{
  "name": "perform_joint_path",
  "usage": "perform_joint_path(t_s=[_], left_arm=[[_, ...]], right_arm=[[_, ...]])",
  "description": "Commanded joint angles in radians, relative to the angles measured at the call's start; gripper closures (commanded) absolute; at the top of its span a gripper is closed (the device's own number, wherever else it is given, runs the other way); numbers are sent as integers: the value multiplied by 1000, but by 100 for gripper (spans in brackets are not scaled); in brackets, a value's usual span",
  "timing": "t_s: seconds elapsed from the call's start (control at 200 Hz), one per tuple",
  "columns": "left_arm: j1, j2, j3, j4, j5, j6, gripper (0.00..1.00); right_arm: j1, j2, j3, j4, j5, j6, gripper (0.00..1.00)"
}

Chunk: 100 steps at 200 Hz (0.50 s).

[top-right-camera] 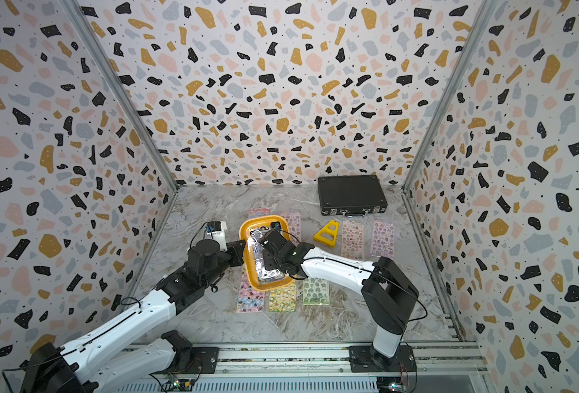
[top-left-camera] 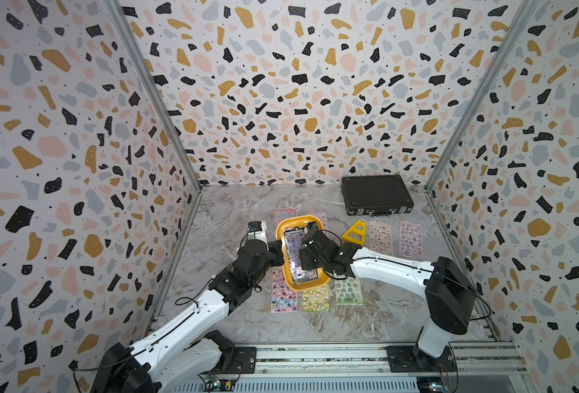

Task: Take the stickers out of the storage box
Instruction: Pick up the sticker from the storage box.

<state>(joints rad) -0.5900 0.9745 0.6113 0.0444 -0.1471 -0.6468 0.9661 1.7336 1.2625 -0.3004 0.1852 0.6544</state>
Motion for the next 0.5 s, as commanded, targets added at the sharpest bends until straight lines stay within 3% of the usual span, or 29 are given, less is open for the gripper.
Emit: perform_joint_path(t_s=[0.0, 0.245, 0.496], left_arm=[[2, -34, 1, 86, 13, -10, 100], [2, -33, 2, 80, 5, -5, 100], [2, -22, 5, 77, 3, -6, 100]], right_arm=[[-4, -5, 38, -27, -105, 7, 40], [-17, -82, -11, 49, -298, 8, 48], [-92, -162, -143, 193, -525, 120, 54]])
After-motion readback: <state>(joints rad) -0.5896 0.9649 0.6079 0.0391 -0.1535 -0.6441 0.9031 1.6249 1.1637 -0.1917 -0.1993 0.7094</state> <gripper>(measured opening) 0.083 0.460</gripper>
